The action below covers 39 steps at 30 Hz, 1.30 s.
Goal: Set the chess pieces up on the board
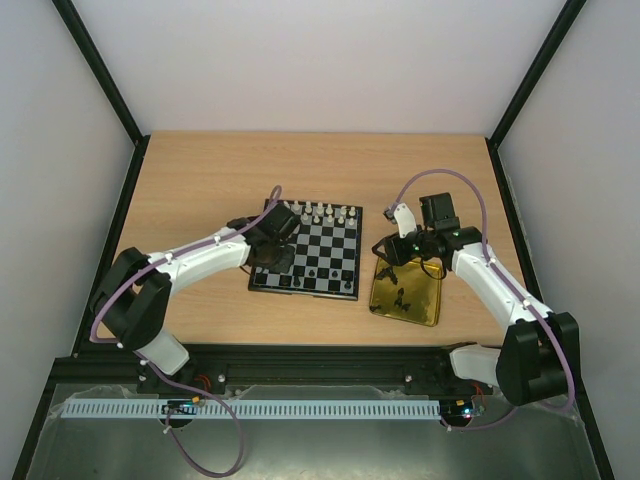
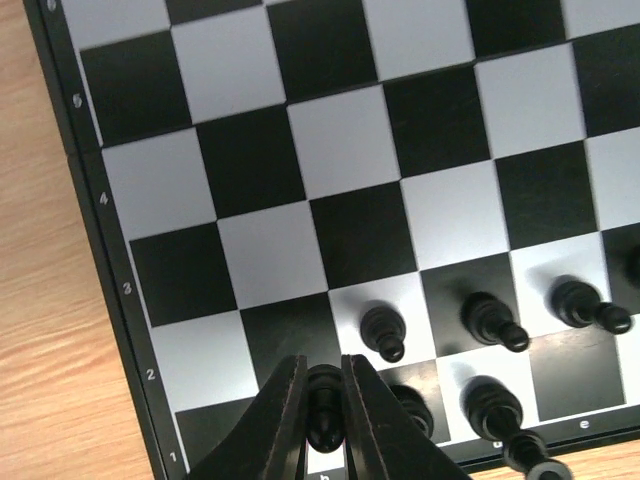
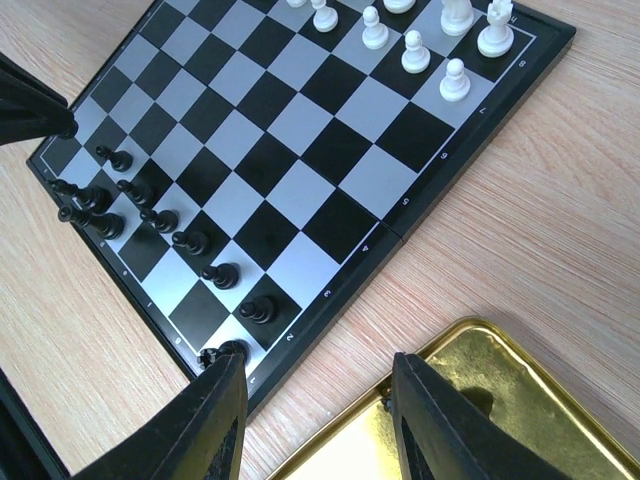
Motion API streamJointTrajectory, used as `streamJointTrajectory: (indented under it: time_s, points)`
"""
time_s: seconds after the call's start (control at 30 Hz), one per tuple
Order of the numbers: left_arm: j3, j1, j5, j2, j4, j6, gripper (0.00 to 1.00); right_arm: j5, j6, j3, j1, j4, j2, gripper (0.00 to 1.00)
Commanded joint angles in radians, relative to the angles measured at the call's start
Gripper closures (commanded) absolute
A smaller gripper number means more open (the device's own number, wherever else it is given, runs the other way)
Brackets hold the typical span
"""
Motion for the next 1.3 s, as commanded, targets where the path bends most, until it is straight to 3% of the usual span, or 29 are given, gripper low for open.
streamJointTrajectory:
  time_s: [0.0,1.27]
  points:
    - [-0.027,0.019,-0.019,-0.023,-0.009,-0.028,0.88,-0.023,-0.016,-0.005,-0.004,-0.020,0.007,0.59]
    - [-0.023,0.054,0.027,0.095,0.033,0.033,0.84,-0.035,-0.032,-0.001,-0.004,-0.032,0.040,0.58]
